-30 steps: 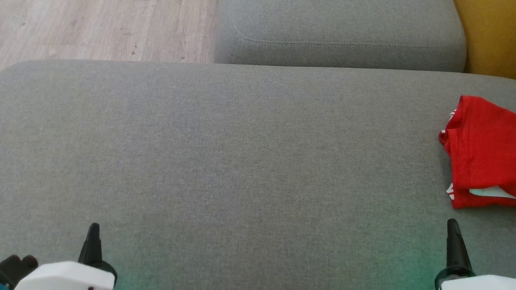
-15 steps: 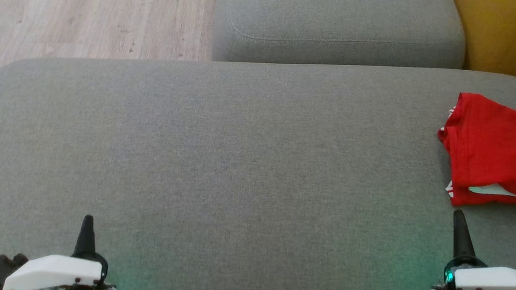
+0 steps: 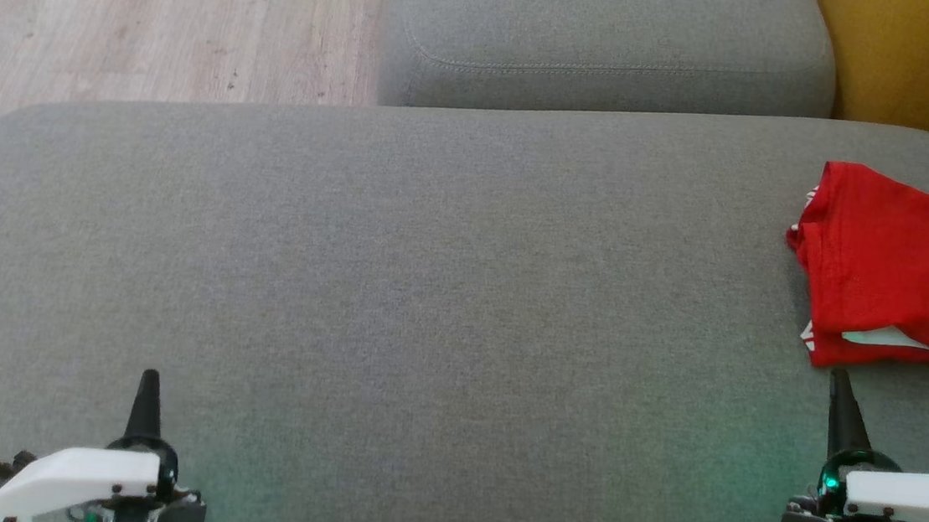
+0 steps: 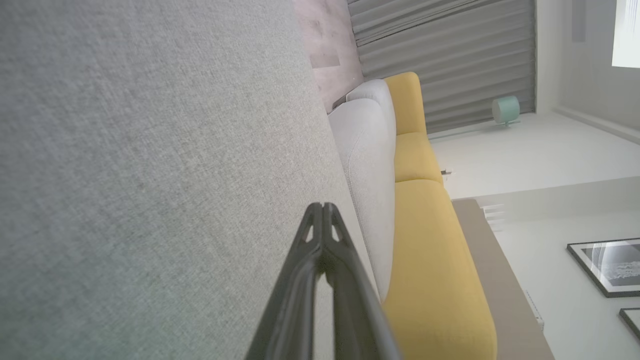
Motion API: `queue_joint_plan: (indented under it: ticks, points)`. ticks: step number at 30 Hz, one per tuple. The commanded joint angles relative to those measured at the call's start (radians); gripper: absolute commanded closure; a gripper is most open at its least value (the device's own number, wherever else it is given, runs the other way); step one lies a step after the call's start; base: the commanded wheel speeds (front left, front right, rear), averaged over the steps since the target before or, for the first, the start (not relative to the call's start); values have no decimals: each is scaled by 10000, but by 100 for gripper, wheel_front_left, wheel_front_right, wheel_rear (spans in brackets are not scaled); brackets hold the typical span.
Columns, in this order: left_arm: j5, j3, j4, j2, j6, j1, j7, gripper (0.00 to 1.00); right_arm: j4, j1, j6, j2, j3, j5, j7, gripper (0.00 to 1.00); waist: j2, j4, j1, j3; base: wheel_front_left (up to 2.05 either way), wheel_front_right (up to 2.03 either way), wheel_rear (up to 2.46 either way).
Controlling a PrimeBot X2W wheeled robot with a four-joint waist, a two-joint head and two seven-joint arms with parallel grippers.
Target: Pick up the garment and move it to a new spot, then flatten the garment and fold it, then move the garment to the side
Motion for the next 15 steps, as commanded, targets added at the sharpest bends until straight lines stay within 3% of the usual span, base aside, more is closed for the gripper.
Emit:
queue_joint_plan:
  ticks: [1, 15]
  points:
    - [-220, 480, -232, -35, -136, -616, 103, 100, -292, -580, 65, -224, 126, 328, 76, 100, 0, -5, 0, 7, 0, 0, 0]
    - [-1259, 1198, -168, -338, -636, -865, 482, 100, -207, -864, 74, -221, -50, 1955, 296, 100, 0, -59, 0, 78, 0, 0, 0]
